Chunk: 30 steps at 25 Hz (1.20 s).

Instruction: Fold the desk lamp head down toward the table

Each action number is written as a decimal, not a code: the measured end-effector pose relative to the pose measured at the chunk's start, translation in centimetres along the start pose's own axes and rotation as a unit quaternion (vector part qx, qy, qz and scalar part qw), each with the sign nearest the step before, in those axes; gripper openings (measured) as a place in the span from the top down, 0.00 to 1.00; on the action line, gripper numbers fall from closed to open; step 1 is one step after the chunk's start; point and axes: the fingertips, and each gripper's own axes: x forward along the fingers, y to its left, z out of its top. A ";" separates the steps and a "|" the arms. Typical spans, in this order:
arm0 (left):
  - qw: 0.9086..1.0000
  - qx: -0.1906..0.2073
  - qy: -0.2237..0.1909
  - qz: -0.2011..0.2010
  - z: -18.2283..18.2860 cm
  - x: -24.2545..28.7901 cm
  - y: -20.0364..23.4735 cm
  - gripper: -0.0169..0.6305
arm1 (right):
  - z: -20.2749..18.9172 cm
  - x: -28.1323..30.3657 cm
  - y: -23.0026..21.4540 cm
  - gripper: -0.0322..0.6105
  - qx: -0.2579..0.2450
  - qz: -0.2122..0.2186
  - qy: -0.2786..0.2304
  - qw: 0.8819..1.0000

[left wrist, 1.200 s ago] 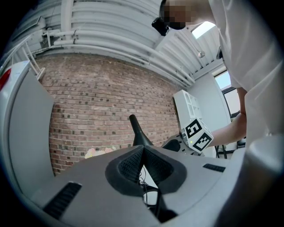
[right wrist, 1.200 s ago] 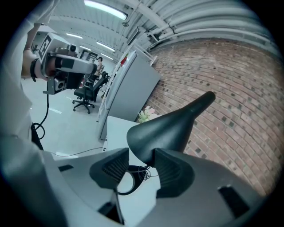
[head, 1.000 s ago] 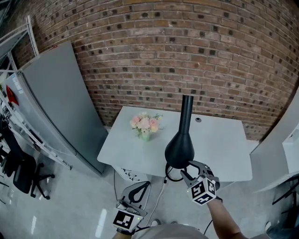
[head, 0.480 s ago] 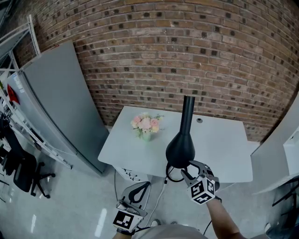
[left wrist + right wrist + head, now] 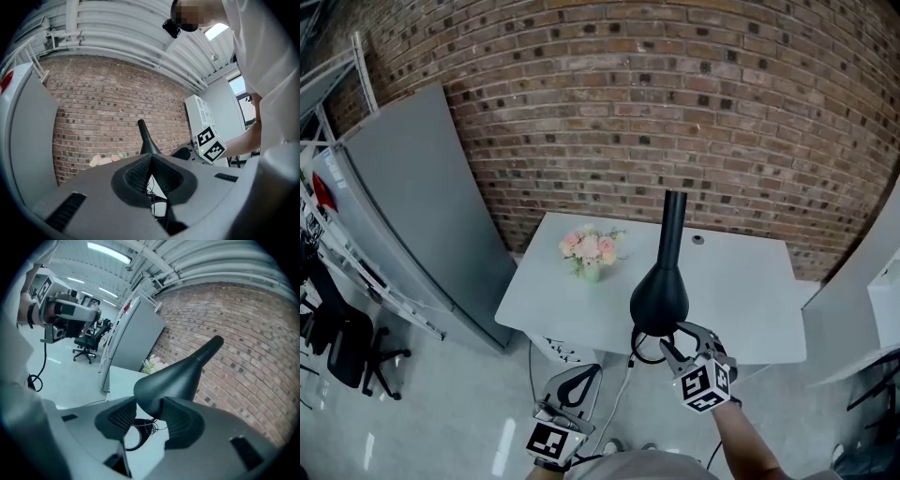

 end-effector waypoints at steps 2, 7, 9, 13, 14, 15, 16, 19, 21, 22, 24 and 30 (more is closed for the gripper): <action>1.000 0.002 -0.001 -0.003 0.0 0.1 -0.2 0.96 | 0.4 -0.3 -0.2 0.67 0.009 -0.004 -0.008 1.000; 1.000 0.000 0.003 -0.005 -0.2 0.2 -0.5 0.96 | 0.8 -1.3 -0.6 0.72 0.024 -0.018 -0.021 0.999; 1.000 0.001 0.003 -0.005 -0.2 0.2 -0.5 0.96 | 1.0 -1.7 -0.7 0.74 0.028 -0.023 -0.027 0.999; 1.000 0.001 0.001 -0.006 -0.3 0.2 -0.7 0.96 | 1.6 -2.5 -0.8 0.81 0.039 -0.033 -0.043 0.998; 1.000 0.000 0.001 -0.007 -0.3 0.2 -0.8 0.96 | 1.8 -2.7 -0.8 0.82 0.042 -0.035 -0.046 0.997; 1.000 -0.001 0.000 -0.008 -0.3 0.2 -0.8 0.96 | 1.9 -2.9 -0.8 0.83 0.045 -0.037 -0.049 0.997; 1.000 -0.002 0.000 -0.010 -0.3 0.3 -0.9 0.96 | 2.0 -3.1 -0.8 0.84 0.047 -0.039 -0.052 0.997; 1.000 -0.002 -0.001 -0.014 -0.3 0.3 -1.1 0.96 | 2.5 -3.8 -0.7 0.87 0.053 -0.044 -0.061 0.996; 1.000 -0.001 0.000 -0.016 -0.3 0.3 -1.2 0.96 | 2.8 -4.2 -0.6 0.88 0.057 -0.049 -0.069 0.995; 1.000 0.000 0.000 -0.016 -0.4 0.2 -1.3 0.96 | 3.0 -4.4 -0.6 0.89 0.057 -0.051 -0.072 0.994; 1.000 0.001 0.001 -0.017 -0.5 0.2 -1.4 0.96 | 3.2 -4.9 -0.5 0.90 0.058 -0.055 -0.076 0.994; 1.000 -0.007 0.004 -0.020 -0.7 0.1 -1.9 0.96 | 4.2 -6.9 -0.6 0.91 0.078 -0.069 -0.102 0.989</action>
